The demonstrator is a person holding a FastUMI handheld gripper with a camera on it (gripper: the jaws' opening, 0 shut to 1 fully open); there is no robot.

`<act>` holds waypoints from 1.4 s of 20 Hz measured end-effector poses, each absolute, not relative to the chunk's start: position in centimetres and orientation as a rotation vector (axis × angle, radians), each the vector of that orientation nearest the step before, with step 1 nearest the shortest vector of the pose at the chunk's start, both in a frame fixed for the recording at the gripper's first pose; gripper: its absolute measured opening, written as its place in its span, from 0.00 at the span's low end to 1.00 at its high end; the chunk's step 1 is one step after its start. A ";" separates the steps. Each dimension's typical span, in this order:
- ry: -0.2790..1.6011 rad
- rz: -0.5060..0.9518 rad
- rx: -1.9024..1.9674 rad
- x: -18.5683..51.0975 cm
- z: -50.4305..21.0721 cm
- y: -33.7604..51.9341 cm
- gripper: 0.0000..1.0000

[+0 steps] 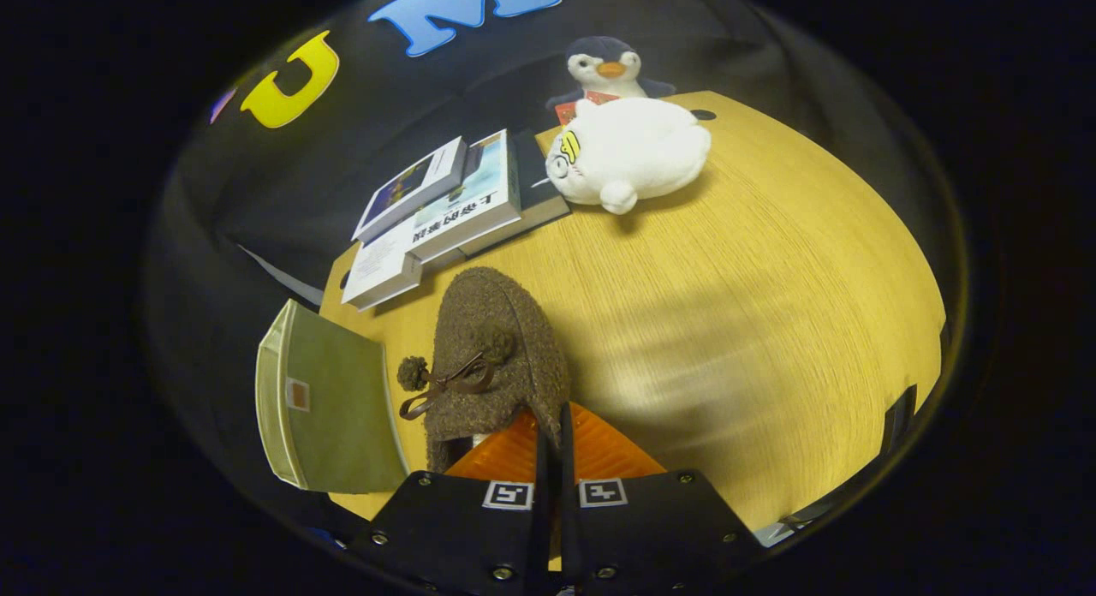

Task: Open the storage box then place both shoes into the box .Put the left shoe in first, then the right shoe, with the right side of both shoes facing outward in a uniform manner.

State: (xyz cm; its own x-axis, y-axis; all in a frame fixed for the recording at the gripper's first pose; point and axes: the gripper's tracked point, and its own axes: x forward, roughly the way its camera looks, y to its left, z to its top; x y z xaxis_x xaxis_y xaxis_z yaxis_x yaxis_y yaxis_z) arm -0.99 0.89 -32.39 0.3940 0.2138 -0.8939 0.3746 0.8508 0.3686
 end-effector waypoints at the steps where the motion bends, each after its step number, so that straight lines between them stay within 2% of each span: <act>1: 1.168 -0.094 0.585 -0.5 -31.3 1.7 0.05; 10: 1.076 0.058 0.586 4.2 -23.1 10.3 0.05; 16: 1.037 0.164 0.537 6.6 -20.2 17.5 0.05; 23: 1.067 0.234 0.531 7.3 -21.4 25.3 0.05; 28: 1.106 0.197 0.541 6.4 -23.9 27.9 0.05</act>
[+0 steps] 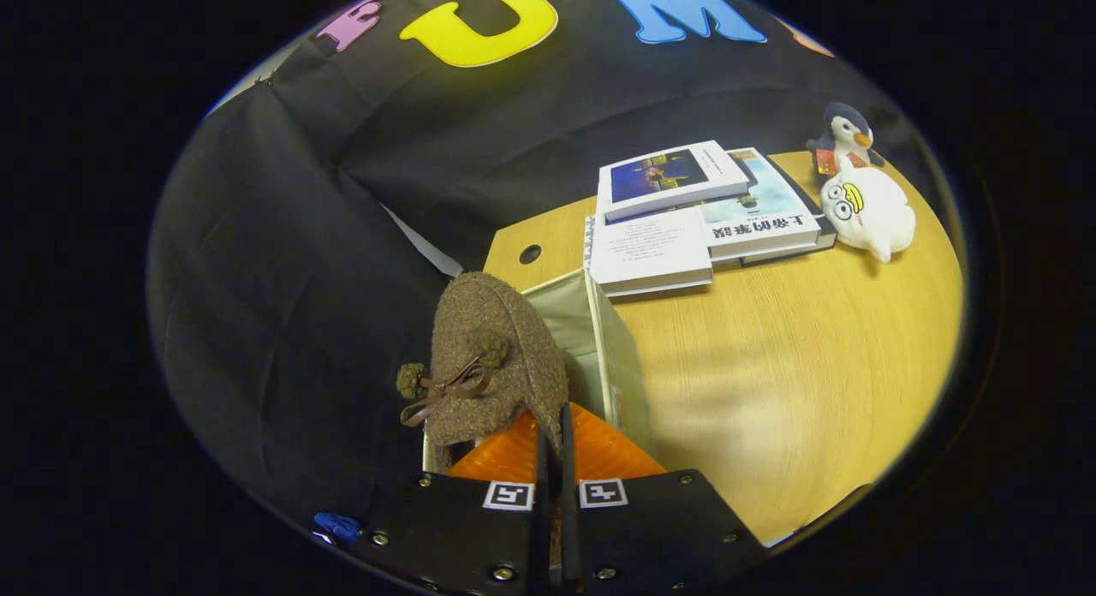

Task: Open the storage box then place both shoes into the box .Put the left shoe in first, then the right shoe, with the right side of both shoes facing outward in a uniform manner.

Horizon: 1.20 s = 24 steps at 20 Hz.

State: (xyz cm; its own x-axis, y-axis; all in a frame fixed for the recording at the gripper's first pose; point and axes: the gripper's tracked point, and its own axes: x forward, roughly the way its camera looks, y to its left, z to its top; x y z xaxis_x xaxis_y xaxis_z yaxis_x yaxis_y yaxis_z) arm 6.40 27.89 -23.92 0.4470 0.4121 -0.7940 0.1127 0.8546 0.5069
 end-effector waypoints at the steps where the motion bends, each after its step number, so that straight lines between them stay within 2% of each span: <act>1: 1.114 0.176 0.540 6.2 -24.6 27.9 0.05; 4: 1.129 0.117 0.535 5.6 -26.2 27.6 0.05; 6: 1.097 0.127 0.567 5.6 -25.2 28.0 0.05; 9: 1.025 0.123 0.548 6.5 -24.1 27.1 0.57; 10: 1.007 0.114 0.520 6.4 -23.5 26.4 0.68; 11: 0.989 0.112 0.502 6.5 -23.3 26.0 0.91; 12: 0.970 0.110 0.492 6.4 -22.5 25.5 0.96; 24: 0.631 0.131 0.310 7.0 -12.9 13.2 0.96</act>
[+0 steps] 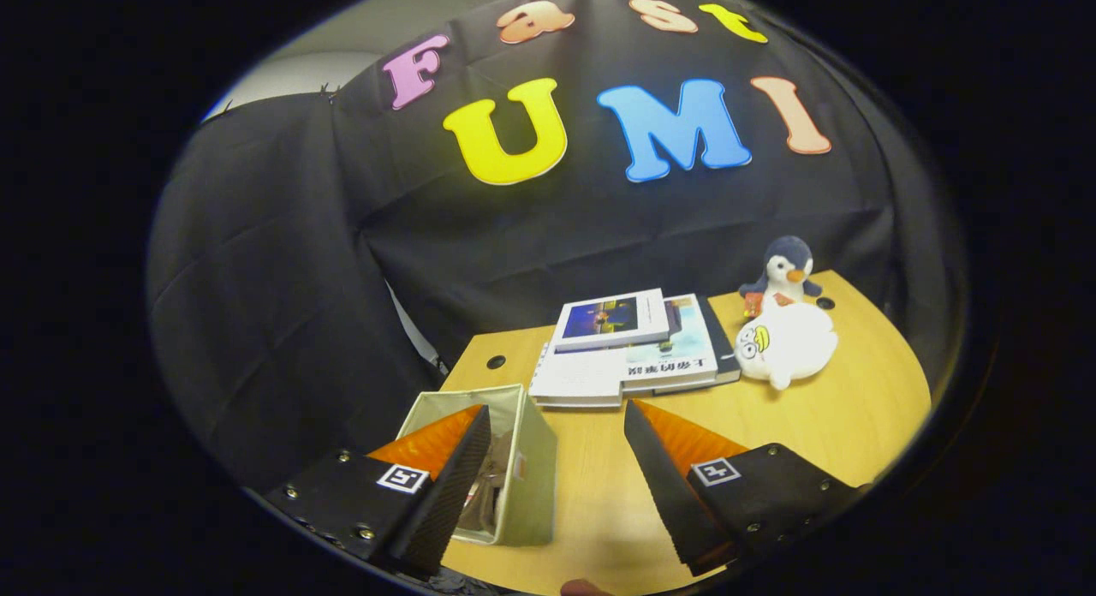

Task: Open the storage box then place both shoes into the box .Put the left shoe in first, then the right shoe, with the right side of both shoes facing outward in a uniform manner.

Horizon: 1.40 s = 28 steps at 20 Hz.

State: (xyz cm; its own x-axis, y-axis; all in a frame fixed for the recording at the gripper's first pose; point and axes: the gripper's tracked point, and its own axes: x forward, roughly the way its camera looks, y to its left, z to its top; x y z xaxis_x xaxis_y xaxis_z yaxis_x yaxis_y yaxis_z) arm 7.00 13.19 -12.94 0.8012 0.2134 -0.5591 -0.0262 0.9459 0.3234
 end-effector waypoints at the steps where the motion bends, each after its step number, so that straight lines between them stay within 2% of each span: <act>1: 0.611 0.130 0.288 6.9 -12.4 11.8 0.96; 14: 0.363 0.037 0.118 5.5 -6.2 -2.5 0.96; 28: 0.200 0.037 0.140 7.1 -2.7 -3.3 0.96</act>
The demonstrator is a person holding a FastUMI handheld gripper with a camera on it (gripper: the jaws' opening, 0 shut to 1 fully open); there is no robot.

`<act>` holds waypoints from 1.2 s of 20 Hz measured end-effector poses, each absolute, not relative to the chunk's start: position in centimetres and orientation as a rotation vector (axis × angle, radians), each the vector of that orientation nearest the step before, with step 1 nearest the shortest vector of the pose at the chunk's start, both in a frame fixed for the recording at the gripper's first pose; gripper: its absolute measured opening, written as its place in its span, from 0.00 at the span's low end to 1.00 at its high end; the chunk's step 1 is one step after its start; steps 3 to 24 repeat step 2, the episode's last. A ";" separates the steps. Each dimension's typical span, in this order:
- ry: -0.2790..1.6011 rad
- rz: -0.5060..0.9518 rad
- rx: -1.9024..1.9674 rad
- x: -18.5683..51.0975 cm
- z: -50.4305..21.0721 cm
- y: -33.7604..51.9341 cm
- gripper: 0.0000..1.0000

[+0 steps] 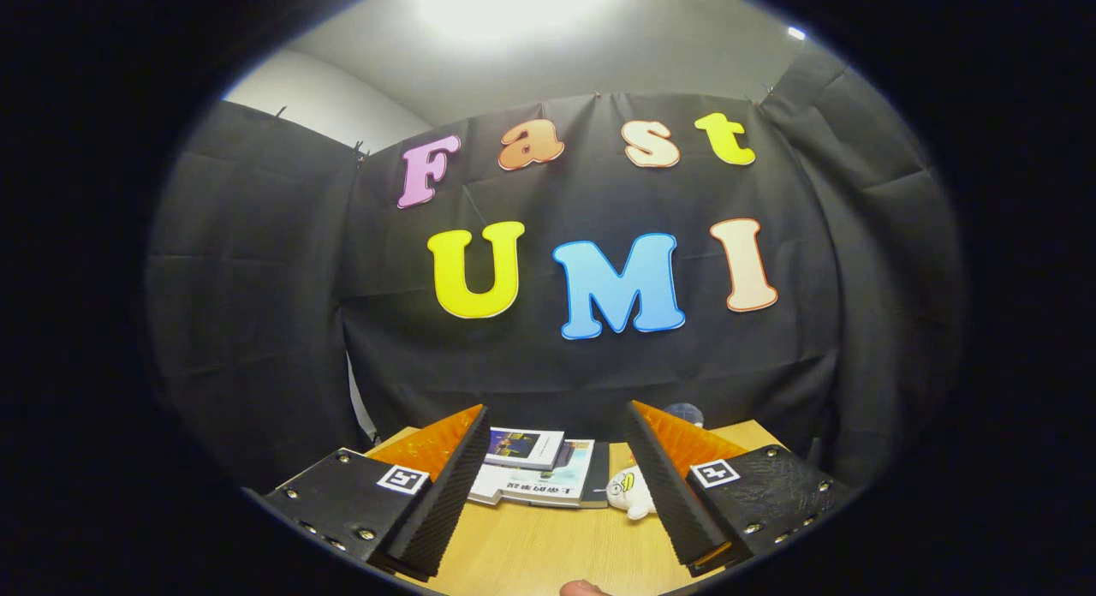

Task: Open the storage box then place both shoes into the box .Put the left shoe in first, then the right shoe, with the right side of both shoes facing outward in a uniform manner.

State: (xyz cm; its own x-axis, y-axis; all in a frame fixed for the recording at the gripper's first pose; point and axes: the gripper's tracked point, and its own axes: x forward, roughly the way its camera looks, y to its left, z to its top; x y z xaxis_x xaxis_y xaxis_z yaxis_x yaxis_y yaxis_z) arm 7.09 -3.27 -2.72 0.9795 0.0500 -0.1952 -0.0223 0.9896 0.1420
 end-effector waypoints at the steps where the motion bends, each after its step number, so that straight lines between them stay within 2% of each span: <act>1: 0.197 0.040 0.141 7.1 -2.6 -3.1 0.96; 24: 0.193 0.043 0.140 7.2 -2.5 -2.9 0.96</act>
